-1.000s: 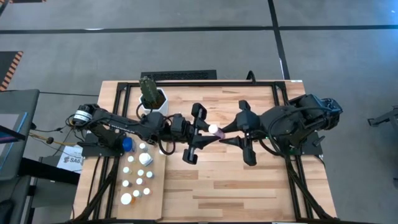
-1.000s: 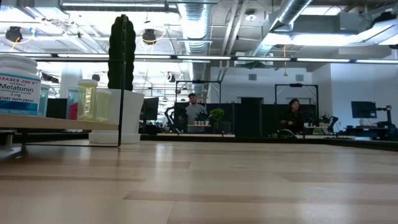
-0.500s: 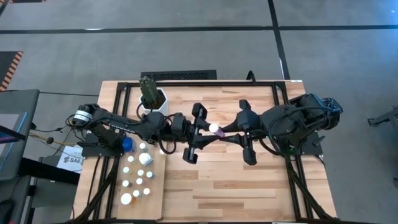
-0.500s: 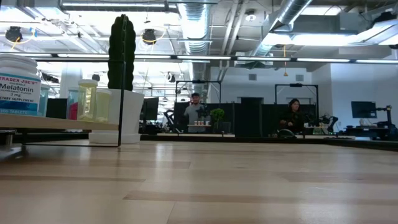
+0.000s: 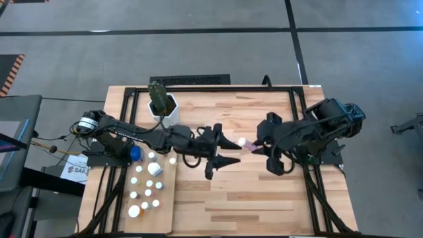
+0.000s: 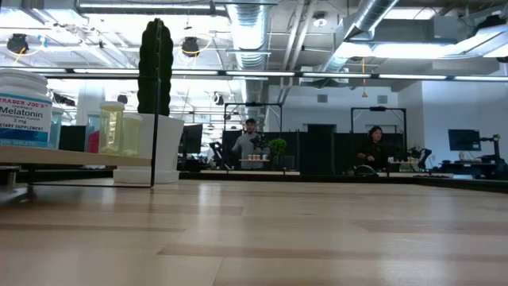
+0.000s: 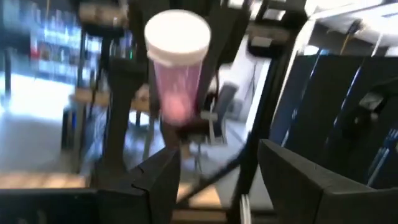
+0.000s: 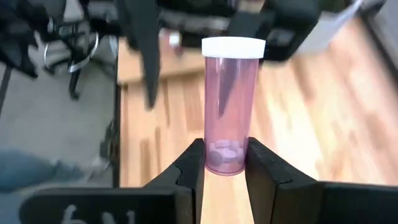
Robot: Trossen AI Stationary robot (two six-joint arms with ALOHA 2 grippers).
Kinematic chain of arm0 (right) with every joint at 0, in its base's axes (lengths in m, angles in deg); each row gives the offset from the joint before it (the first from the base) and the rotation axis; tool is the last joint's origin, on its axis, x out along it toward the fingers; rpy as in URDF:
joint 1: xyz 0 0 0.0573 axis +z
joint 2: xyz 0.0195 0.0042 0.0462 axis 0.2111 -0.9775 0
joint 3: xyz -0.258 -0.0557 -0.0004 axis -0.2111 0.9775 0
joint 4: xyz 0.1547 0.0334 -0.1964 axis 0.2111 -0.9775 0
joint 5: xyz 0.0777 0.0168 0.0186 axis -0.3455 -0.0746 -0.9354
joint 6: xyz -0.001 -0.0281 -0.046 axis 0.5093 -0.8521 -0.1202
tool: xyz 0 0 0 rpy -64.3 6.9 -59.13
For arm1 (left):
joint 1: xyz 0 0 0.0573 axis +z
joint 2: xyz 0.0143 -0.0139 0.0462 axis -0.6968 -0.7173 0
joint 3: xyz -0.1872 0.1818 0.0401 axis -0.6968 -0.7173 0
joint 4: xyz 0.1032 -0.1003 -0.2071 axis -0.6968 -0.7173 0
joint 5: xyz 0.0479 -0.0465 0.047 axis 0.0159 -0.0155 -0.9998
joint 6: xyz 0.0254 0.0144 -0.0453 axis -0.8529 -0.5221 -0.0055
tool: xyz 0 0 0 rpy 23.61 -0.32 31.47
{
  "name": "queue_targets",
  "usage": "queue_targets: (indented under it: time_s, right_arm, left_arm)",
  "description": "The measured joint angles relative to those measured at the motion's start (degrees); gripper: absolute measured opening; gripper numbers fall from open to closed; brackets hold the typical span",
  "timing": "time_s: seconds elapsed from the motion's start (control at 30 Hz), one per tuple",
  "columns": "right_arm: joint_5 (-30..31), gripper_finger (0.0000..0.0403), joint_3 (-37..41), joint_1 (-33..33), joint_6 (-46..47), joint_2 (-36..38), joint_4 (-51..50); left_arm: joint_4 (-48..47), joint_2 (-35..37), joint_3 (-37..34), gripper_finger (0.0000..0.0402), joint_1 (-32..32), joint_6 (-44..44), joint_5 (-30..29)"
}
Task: Pick and place medicine bottles onto shelf by color
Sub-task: Put the pink pill bottle on the shelf
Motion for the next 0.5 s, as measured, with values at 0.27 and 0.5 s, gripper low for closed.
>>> queue_targets:
  time_s: [0.27, 0.5]
  right_arm:
    - [-7.7, 0.0098, 0.1, 0.4, 4.6, -1.9, -6.1]
    - [-13.8, 0.0098, 0.1, 0.3, 3.0, -5.2, -6.2]
  left_arm:
    - [-6.7, 0.0, 0.0, 0.0208, 2.3, 15.8, -1.8]
    - [-6.6, 0.0, 0.0, 0.0208, 3.8, 26.8, 7.4]
